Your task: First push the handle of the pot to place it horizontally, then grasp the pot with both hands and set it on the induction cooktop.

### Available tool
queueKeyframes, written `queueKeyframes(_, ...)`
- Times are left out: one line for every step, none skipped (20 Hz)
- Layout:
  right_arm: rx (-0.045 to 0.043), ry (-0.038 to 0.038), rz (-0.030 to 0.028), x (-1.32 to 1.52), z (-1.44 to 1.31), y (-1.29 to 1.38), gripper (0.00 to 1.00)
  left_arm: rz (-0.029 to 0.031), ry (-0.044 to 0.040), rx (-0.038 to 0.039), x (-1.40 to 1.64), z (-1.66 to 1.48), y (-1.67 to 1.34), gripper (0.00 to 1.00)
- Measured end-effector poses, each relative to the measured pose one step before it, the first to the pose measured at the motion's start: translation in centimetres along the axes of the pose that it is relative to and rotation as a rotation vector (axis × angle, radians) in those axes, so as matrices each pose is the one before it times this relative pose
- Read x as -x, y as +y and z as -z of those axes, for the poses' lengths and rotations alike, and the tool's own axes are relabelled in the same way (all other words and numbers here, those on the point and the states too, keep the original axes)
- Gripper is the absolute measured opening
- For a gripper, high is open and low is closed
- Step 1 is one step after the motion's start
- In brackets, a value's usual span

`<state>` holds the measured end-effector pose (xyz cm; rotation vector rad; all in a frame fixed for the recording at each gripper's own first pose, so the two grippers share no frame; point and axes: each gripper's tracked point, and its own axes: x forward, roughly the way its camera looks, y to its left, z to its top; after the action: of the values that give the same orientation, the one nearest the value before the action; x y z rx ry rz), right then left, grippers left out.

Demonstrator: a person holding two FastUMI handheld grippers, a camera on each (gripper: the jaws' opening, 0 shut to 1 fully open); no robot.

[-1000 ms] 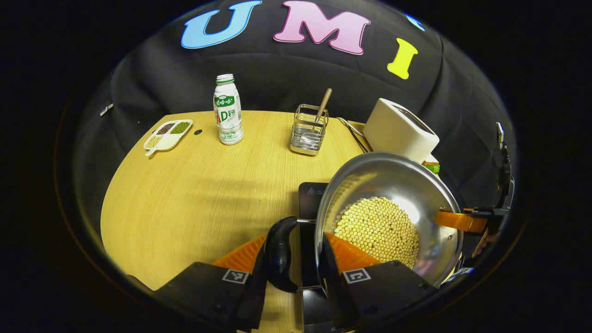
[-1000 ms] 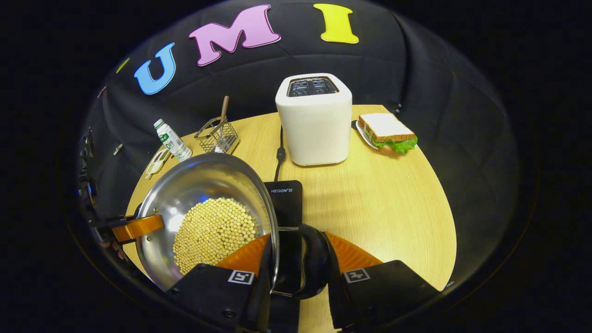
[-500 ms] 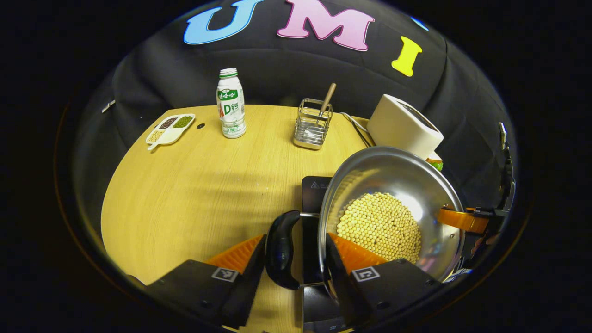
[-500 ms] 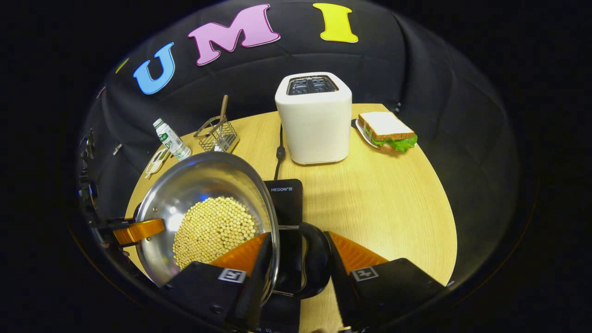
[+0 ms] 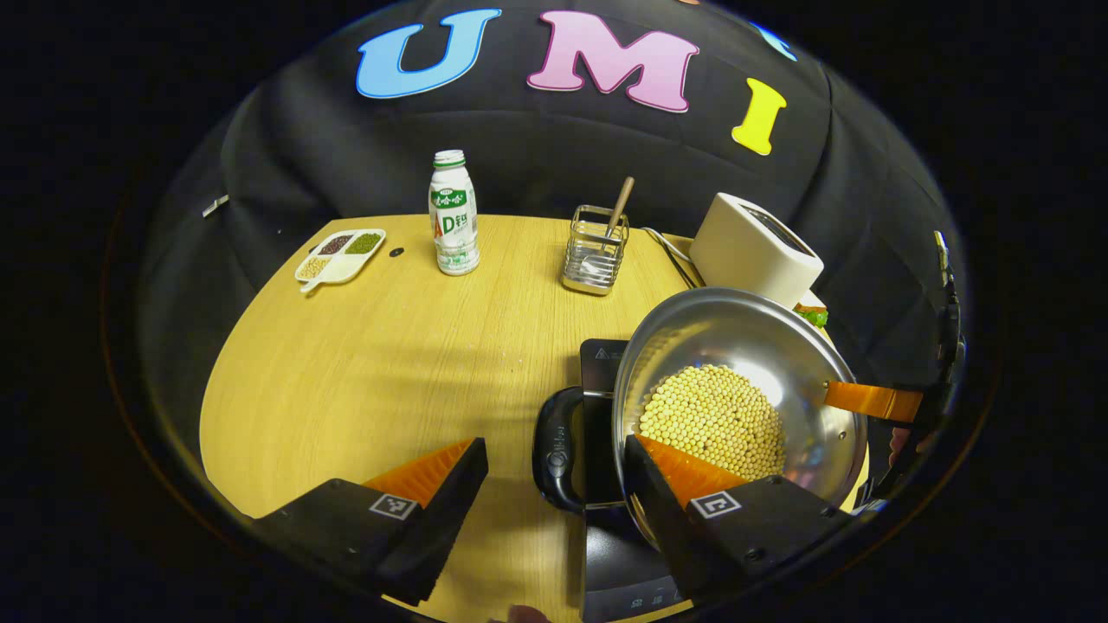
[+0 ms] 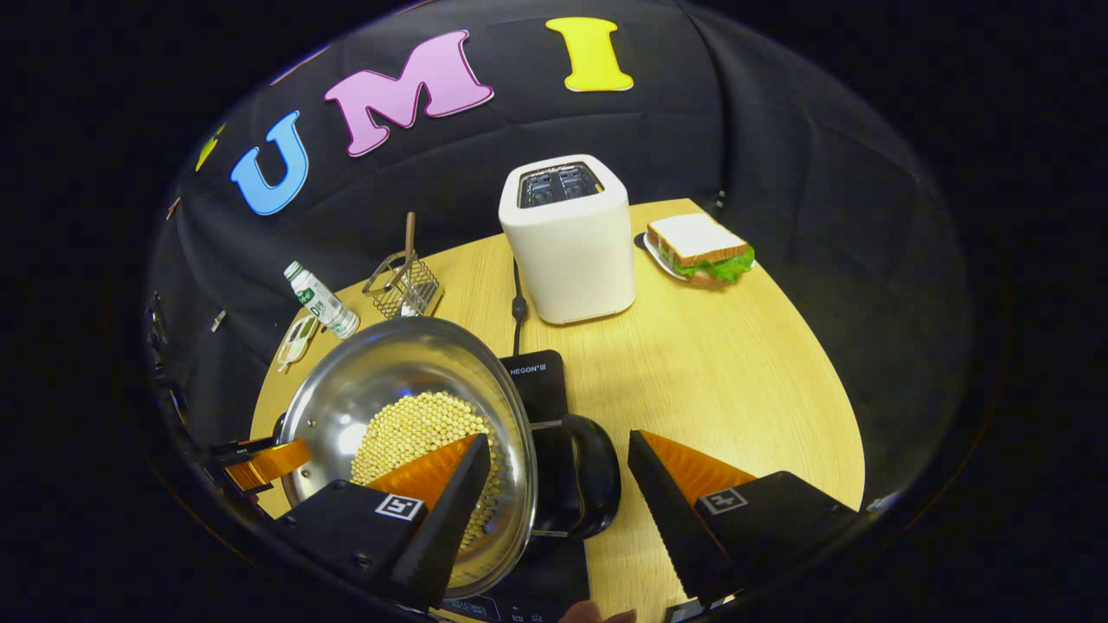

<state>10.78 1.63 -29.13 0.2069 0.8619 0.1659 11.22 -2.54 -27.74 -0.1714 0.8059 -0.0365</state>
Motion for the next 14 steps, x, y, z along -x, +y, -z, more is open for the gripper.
queueKeyframes(0.00199, -0.02154, 0.00500, 0.724, -0.448, 0.056, 0.99, -0.00177, -0.01089, -0.00995, 0.555, -0.343, -0.008, 0.99)
queueKeyframes(0.00286, -0.02590, 0.00659, 0.755, -0.683, 0.039, 0.99, -0.00681, -0.01708, -0.01015, 0.714, -0.535, 0.158, 0.99)
queueKeyframes(0.00252, -0.03063, 0.00317, 0.913, -0.856, -0.020, 0.99, -0.00244, -0.02040, -0.00991, 0.706, -0.645, 0.019, 0.99)
queueKeyframes(0.00052, -0.03145, 0.00326, 0.951, -0.959, -0.006, 0.99, -0.00268, -0.02423, -0.00812, 0.895, -0.824, 0.010, 0.99)
queueKeyframes(-0.00185, -0.03261, 0.00274, 1.049, -0.986, 0.092, 0.99, 0.00296, -0.02740, -0.00554, 0.834, -0.888, -0.130, 0.96)
queueKeyframes(-0.00364, -0.03390, 0.00292, 0.963, -1.101, 0.063, 0.99, 0.00918, -0.02719, -0.00269, 0.947, -0.998, -0.346, 0.96)
queueKeyframes(-0.00455, -0.03261, 0.00456, 0.921, -1.114, 0.055, 0.99, 0.00645, -0.03030, -0.00003, 1.000, -1.041, -0.204, 0.96)
queueKeyframes(-0.00654, -0.02966, 0.00574, 0.901, -1.038, 0.029, 0.99, 0.00628, -0.02854, 0.00137, 0.912, -1.050, -0.241, 0.95)
queueKeyframes(-0.01051, -0.02822, 0.00226, 0.936, -0.965, 0.076, 0.99, 0.00409, -0.02988, 0.00165, 0.814, -0.993, -0.172, 0.95)
queueKeyframes(-0.00950, -0.02691, -0.00422, 0.996, -1.072, 0.286, 0.99, 0.00603, -0.03025, -0.00007, 0.797, -1.084, -0.228, 0.95)
queueKeyframes(-0.00388, -0.02668, 0.00144, 1.071, -1.019, 0.152, 0.99, 0.00281, -0.02890, -0.00016, 0.739, -0.912, -0.139, 0.96)
queueKeyframes(-0.00208, -0.03070, -0.00109, 0.812, -1.077, 0.141, 0.99, 0.00566, -0.02919, -0.00151, 0.748, -1.105, -0.248, 0.96)
queueKeyframes(-0.00118, -0.03330, 0.00043, 0.834, -1.110, 0.154, 0.99, 0.00300, -0.02695, -0.00010, 0.751, -0.919, -0.138, 0.96)
queueKeyframes(-0.00800, -0.02866, 0.00212, 0.767, -1.066, 0.094, 0.99, 0.00636, -0.02157, 0.00192, 0.777, -0.894, -0.351, 0.95)
